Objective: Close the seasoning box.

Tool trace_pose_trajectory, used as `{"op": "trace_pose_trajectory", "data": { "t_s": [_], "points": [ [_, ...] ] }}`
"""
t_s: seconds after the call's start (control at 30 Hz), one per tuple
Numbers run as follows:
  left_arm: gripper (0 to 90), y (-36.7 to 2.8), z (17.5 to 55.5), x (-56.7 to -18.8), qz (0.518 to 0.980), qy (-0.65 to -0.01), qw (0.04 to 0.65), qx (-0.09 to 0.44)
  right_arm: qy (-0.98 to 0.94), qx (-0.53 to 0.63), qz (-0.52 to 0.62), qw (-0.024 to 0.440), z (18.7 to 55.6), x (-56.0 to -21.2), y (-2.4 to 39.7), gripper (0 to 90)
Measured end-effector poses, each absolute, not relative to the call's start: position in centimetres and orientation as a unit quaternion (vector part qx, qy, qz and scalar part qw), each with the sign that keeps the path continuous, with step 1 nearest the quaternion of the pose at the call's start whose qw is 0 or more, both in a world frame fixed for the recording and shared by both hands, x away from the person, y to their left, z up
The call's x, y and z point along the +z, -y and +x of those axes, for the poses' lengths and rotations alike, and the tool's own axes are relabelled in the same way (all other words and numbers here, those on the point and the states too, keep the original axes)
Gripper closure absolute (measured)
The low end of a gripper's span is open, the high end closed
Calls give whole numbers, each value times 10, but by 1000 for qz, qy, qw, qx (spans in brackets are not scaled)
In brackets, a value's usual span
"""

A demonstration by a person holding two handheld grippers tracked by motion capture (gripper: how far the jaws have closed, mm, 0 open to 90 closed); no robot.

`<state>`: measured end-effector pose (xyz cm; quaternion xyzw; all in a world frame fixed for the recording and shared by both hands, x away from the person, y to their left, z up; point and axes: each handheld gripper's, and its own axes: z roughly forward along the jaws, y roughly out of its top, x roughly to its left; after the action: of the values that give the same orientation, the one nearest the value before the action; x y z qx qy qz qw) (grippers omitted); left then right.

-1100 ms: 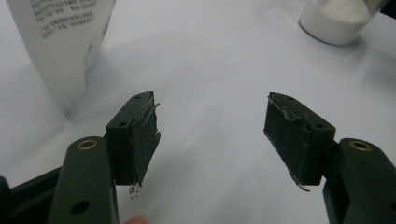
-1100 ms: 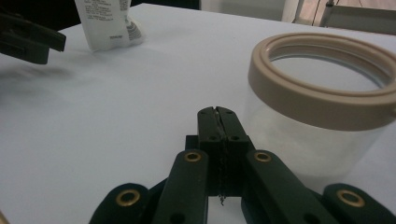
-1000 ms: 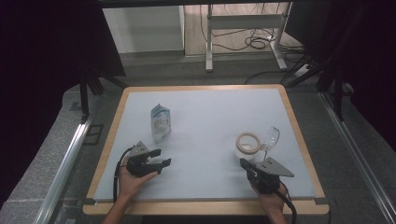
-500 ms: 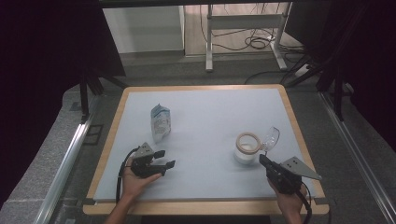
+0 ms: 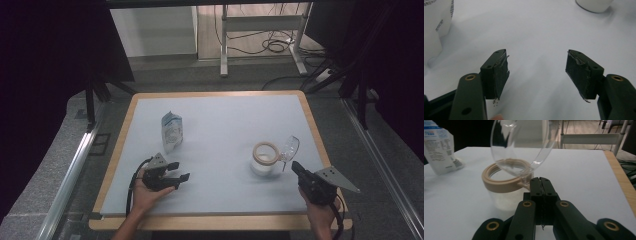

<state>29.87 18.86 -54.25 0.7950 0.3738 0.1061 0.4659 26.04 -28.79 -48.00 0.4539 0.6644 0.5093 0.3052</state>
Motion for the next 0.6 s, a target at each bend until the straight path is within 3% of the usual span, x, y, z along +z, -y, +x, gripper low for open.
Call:
{"op": "trace_pose_trajectory", "data": {
  "t_s": [0.6],
  "points": [
    [336,-185,298,-544,802,-368,459,102,-658,507,460,314,278,-476,292,897]
  ]
}}
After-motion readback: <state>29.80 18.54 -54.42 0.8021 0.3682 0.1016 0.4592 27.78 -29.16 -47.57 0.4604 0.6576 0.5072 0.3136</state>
